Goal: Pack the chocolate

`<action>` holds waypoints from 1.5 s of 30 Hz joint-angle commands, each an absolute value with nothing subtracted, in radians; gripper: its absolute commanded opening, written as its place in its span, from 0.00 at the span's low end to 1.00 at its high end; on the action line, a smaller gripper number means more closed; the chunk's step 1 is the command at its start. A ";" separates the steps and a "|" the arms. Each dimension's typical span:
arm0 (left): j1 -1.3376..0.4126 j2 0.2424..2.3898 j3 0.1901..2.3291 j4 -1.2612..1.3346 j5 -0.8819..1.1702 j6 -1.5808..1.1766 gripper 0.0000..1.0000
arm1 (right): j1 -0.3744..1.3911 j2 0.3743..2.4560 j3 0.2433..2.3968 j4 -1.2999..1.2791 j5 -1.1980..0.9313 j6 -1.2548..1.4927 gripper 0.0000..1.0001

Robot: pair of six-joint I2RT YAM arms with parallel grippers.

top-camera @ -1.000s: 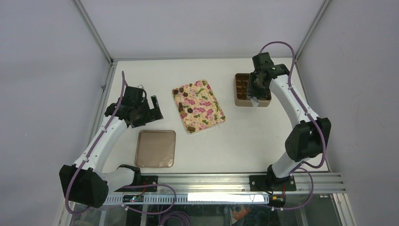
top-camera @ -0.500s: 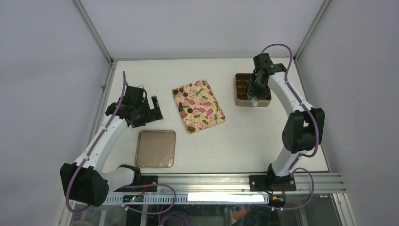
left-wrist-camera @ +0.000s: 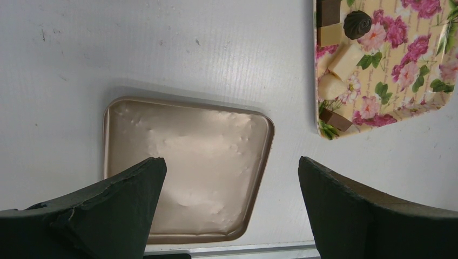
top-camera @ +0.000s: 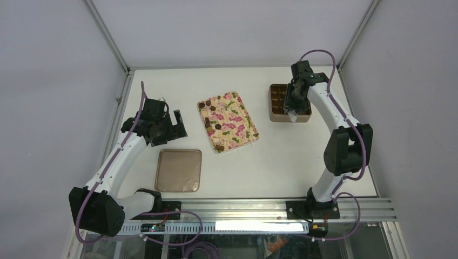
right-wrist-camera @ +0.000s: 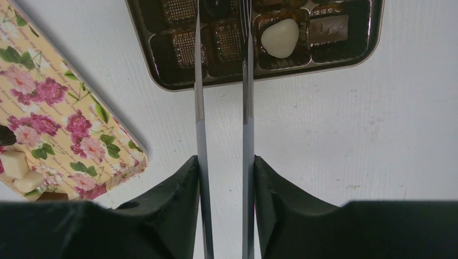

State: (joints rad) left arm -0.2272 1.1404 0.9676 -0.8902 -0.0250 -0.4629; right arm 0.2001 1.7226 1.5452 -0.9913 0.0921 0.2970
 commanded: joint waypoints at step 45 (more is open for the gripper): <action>-0.213 1.094 0.994 -0.848 -0.002 -0.476 0.99 | 0.953 1.784 1.605 -1.082 0.057 0.074 0.38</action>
